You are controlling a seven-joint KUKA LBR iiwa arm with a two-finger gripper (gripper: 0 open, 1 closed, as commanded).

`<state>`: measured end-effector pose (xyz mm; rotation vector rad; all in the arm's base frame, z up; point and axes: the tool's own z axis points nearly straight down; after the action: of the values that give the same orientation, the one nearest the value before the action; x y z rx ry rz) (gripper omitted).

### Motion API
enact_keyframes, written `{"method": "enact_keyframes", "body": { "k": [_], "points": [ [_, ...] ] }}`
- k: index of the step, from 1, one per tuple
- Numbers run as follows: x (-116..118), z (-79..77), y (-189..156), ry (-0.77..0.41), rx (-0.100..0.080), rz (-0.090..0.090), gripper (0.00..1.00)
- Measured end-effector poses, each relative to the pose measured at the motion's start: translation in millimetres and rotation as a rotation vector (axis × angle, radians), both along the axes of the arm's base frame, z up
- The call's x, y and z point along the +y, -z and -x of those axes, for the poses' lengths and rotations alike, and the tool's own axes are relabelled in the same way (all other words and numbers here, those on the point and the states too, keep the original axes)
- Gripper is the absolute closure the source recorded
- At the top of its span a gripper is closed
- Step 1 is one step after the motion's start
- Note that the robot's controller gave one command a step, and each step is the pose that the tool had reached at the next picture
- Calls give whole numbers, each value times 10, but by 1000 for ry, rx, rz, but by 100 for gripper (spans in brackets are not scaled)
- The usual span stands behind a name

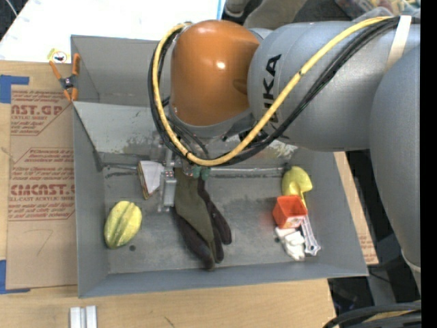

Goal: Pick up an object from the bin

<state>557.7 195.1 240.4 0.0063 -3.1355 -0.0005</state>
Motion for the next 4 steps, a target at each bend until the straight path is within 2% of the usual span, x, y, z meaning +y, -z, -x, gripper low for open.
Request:
{"method": "enact_keyframes", "body": {
  "k": [1, 2, 3, 4],
  "points": [
    [-15, -17, -51, 3, -8, -2, 0],
    [212, 33, 704, -207, -7, -2, 0],
    [524, 226, 804, -380, -10, -4, 0],
    [472, 187, 1017, -578, -8, -3, 0]
  ]
}}
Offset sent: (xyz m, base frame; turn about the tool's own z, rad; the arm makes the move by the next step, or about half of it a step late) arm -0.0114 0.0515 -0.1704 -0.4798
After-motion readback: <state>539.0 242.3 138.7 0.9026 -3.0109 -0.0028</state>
